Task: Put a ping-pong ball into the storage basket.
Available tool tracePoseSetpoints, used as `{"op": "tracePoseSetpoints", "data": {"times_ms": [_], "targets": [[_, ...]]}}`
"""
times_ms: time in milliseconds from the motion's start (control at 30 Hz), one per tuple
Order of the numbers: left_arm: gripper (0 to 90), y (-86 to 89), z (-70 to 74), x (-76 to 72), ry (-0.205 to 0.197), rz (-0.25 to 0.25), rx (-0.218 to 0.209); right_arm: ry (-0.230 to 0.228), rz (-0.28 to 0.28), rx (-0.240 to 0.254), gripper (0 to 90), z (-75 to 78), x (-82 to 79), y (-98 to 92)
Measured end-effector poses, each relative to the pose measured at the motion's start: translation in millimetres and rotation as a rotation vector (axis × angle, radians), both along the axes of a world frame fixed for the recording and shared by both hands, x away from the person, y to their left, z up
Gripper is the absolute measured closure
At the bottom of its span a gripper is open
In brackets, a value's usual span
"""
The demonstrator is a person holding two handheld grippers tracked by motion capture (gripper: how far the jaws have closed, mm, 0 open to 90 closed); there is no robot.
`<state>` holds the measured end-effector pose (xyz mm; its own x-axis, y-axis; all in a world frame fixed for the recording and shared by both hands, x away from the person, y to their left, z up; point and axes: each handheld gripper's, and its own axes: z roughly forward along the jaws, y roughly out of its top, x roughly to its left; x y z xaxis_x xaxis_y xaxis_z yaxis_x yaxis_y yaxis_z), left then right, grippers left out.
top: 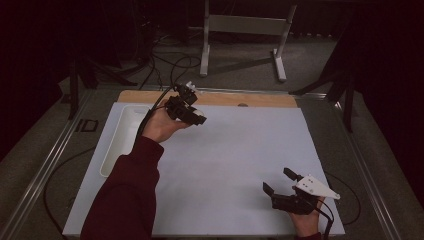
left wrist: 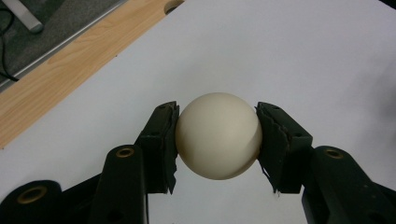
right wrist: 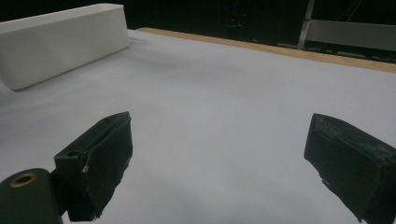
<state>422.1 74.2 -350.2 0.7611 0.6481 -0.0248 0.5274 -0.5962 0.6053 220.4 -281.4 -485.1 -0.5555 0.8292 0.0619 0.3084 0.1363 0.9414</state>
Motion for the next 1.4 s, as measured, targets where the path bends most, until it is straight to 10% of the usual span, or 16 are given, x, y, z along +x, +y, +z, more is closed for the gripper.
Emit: {"op": "tracePoseSetpoints", "data": {"times_ms": [1400], "targets": [[51.2, 24.1, 9.7, -6.2, -0.028, 0.027, -0.006, 0.000, 0.000, -0.002, 7.5, -0.2, -0.1, 0.6]]}}
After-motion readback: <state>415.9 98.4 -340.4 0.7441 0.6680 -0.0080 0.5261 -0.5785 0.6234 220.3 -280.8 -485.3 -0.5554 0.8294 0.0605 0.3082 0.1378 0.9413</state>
